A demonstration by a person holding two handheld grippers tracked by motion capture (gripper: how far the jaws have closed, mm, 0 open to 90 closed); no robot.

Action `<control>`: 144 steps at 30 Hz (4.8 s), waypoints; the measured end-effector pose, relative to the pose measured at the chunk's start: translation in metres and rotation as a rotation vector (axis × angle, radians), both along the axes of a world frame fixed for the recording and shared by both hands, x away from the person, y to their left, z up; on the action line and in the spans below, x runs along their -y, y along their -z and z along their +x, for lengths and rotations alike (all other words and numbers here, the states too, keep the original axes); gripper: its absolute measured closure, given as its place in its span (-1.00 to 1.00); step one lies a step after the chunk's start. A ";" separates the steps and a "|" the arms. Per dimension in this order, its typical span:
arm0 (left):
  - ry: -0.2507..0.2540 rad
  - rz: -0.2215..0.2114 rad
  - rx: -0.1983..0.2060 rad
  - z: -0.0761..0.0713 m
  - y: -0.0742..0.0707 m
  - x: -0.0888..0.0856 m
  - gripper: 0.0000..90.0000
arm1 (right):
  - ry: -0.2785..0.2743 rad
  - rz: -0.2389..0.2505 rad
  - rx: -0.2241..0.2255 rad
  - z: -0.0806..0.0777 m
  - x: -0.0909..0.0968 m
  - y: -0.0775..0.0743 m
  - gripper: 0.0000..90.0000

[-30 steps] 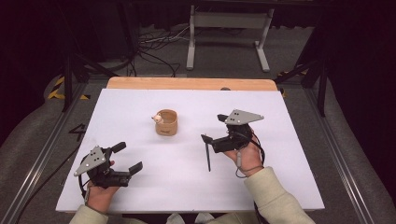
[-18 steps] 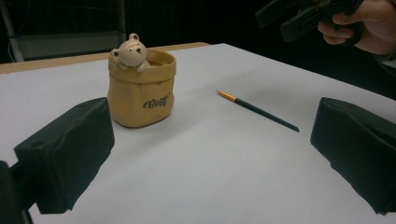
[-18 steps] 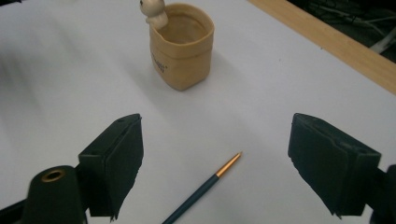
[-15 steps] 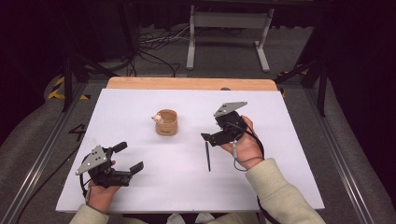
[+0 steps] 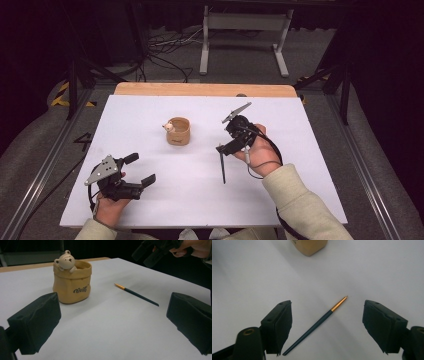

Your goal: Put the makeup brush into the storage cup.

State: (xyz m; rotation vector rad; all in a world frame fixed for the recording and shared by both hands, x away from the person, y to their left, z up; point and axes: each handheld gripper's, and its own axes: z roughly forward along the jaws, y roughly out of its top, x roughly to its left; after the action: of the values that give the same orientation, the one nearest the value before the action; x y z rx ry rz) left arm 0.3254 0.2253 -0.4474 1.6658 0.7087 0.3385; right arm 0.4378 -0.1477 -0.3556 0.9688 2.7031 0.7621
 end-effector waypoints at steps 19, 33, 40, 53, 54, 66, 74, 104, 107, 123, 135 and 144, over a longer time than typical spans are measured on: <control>-0.006 0.005 -0.001 0.001 0.000 0.000 -1.00 | 0.008 -0.122 -0.140 0.014 -0.018 0.021 -0.24; -0.009 0.011 -0.007 0.001 0.000 -0.001 -1.00 | 0.079 -0.197 -0.196 0.024 -0.028 0.044 -0.02; -0.007 0.012 -0.008 0.001 0.000 0.000 -1.00 | 0.093 -0.225 -0.217 0.023 -0.029 0.052 0.04; -0.009 0.012 -0.012 0.001 0.000 -0.001 -1.00 | 0.111 -0.254 -0.261 0.018 -0.034 0.060 0.14; -0.006 0.012 -0.011 0.001 0.000 0.000 -1.00 | 0.118 -0.255 -0.266 0.017 -0.034 0.060 0.15; -0.013 0.006 -0.012 0.001 0.000 -0.001 -1.00 | 0.121 -0.291 -0.282 0.015 -0.039 0.064 0.41; -0.010 0.007 -0.014 0.001 0.000 0.000 -0.99 | 0.132 -0.329 -0.279 0.015 -0.039 0.064 0.74; 0.005 0.066 -0.019 0.000 -0.002 0.005 -0.87 | 0.073 -0.191 -0.227 -0.005 -0.020 0.032 0.88; 0.006 0.059 -0.022 0.000 -0.004 0.007 -0.86 | 0.051 -0.128 -0.186 -0.012 -0.015 0.023 0.88; 0.038 -0.023 -0.014 0.003 -0.022 0.010 -0.85 | -0.079 0.141 0.068 -0.053 0.007 0.002 0.88; 0.124 -0.063 -0.023 0.005 -0.033 0.023 -0.78 | -0.158 0.329 0.198 -0.073 0.020 0.007 0.87; 0.160 -0.052 0.005 0.004 -0.042 0.038 -0.72 | -0.185 0.430 0.295 -0.085 0.025 0.012 0.87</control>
State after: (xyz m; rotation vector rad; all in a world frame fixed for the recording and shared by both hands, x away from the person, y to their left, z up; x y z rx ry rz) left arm 0.3296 0.1868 -0.4055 1.6596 0.5716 0.2087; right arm 0.3533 -0.1724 -0.3673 0.6149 2.4375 1.4408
